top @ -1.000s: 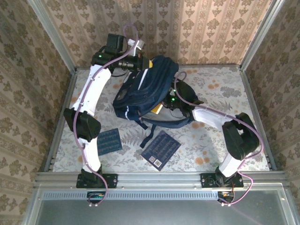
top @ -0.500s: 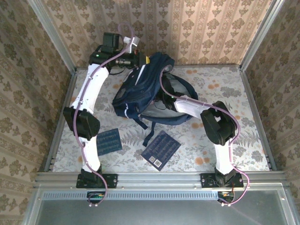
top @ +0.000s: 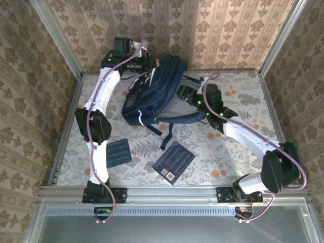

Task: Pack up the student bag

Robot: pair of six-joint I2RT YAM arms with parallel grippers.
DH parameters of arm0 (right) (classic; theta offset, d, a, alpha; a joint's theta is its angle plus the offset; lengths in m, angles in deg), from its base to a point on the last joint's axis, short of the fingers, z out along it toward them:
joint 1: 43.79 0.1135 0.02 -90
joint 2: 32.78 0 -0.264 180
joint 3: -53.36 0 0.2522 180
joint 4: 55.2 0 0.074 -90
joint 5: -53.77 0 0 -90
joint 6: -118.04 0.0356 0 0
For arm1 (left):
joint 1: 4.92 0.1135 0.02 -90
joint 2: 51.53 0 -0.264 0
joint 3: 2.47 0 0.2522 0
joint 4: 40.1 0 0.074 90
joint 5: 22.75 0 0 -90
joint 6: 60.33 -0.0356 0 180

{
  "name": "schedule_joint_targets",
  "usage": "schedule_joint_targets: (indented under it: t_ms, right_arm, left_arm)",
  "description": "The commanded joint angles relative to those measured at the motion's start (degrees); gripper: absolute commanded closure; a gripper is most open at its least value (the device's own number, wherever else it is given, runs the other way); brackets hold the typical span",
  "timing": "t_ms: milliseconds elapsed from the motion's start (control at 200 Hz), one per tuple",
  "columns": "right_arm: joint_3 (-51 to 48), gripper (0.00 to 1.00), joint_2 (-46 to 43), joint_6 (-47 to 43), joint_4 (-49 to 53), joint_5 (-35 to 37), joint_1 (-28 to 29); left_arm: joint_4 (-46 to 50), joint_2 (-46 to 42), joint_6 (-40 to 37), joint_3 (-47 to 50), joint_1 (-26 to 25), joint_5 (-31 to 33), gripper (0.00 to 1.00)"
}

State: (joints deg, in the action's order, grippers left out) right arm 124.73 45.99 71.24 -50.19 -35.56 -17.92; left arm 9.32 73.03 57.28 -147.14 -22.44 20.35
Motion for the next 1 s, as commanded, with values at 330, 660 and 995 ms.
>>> schedule_joint_targets:
  t_ms: [330,660,995]
  right_arm:
    - [-11.37,0.29,-20.13,-8.45,15.59,0.79,0.58]
    - [-11.70,0.32,-15.26,-14.93,27.19,-14.06,5.84]
    - [-1.09,0.92,7.59,-23.38,32.73,-15.72,18.68]
  left_arm:
    - [-8.05,-6.92,3.46,10.63,-4.17,4.30,0.46]
    - [-4.85,-37.88,-2.84,50.14,-11.12,13.74,0.53]
    - [-6.74,-54.61,-0.67,75.21,-9.12,16.64,0.54]
